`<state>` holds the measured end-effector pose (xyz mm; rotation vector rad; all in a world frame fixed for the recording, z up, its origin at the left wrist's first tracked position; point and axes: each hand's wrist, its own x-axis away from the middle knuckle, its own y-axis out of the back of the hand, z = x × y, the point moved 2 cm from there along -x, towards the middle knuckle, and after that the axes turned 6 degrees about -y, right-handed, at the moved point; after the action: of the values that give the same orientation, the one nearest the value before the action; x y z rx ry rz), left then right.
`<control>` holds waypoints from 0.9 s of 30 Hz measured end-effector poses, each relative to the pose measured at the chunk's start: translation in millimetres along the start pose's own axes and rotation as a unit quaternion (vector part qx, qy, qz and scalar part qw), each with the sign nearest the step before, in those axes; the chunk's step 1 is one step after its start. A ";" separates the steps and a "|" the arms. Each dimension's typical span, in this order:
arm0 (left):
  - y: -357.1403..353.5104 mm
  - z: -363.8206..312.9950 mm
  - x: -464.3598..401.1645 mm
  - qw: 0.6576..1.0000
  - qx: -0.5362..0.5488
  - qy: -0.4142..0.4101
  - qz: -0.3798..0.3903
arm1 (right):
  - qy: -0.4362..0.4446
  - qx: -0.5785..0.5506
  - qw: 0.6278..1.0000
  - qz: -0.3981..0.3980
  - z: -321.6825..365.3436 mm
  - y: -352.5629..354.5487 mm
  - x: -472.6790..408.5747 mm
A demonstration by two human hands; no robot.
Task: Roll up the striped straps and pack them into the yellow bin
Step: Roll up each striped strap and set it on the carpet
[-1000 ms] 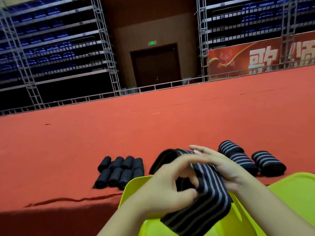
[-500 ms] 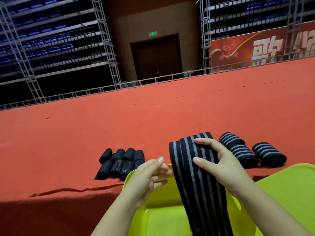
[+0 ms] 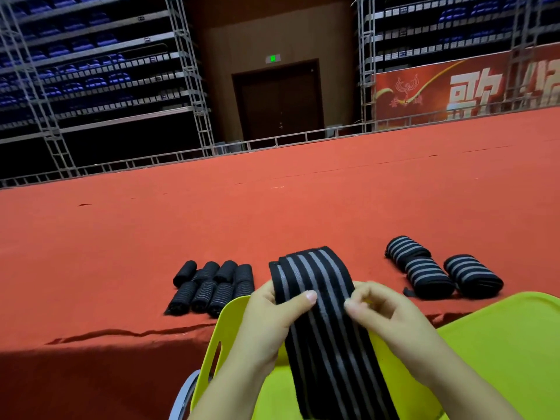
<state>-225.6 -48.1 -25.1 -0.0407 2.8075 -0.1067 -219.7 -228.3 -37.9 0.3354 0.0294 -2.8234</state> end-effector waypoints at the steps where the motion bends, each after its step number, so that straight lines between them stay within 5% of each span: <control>1: -2.9 1.9 3.2 1.000 -0.011 -0.003 0.016 | -0.017 -0.044 0.999 -0.019 0.6 1.1 -2.8; 5: -13.1 8.3 13.8 0.994 -0.050 0.007 0.099 | -0.039 -0.110 0.992 -0.056 2.2 0.9 -14.2; 12: -11.2 14.5 15.8 0.989 -0.076 0.044 0.121 | -0.027 -0.146 0.984 -0.102 2.6 -2.7 -14.0; 23: -9.2 11.3 13.0 0.994 -0.003 0.081 0.069 | 0.042 -0.173 0.961 -0.211 -2.4 14.4 -10.5; 27: 2.6 3.0 2.8 0.996 0.023 0.083 0.023 | 0.021 -0.212 0.965 -0.151 -1.1 35.4 -9.7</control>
<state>-227.4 -45.9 -29.1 0.0447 2.9686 -0.1718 -200.0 -259.2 -36.3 0.3120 0.7425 -2.9962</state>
